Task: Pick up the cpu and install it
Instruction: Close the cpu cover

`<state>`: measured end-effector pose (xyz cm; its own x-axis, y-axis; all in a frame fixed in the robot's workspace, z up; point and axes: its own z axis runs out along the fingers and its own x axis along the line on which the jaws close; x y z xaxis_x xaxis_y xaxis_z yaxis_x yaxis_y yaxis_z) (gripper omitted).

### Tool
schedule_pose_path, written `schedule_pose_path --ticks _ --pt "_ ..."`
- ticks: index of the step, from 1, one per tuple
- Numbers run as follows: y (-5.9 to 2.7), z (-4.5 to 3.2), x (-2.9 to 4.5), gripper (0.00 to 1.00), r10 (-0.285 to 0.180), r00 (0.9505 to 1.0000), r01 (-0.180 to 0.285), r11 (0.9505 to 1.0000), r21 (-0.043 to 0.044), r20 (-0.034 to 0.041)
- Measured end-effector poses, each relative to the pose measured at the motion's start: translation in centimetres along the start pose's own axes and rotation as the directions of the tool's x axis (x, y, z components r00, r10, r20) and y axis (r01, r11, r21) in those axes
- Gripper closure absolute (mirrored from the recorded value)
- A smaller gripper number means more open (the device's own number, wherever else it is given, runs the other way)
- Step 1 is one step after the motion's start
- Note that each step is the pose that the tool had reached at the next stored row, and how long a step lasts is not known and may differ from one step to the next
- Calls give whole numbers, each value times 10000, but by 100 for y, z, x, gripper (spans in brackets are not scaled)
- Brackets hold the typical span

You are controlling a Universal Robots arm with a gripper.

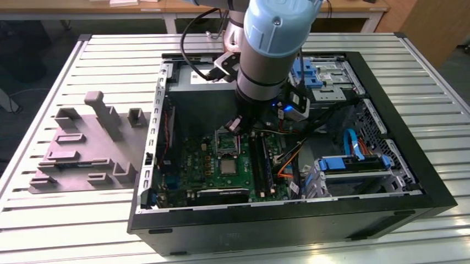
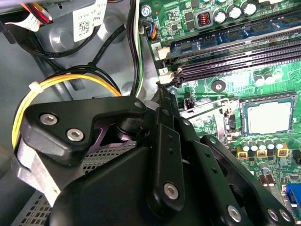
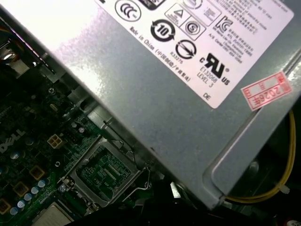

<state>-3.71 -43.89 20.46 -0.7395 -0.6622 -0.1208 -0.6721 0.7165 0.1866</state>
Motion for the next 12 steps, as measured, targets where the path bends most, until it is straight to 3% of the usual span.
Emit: schedule_pose_path --ticks 12 --pt "11 26 1 89 1 10000 -1 10000 -1 3"
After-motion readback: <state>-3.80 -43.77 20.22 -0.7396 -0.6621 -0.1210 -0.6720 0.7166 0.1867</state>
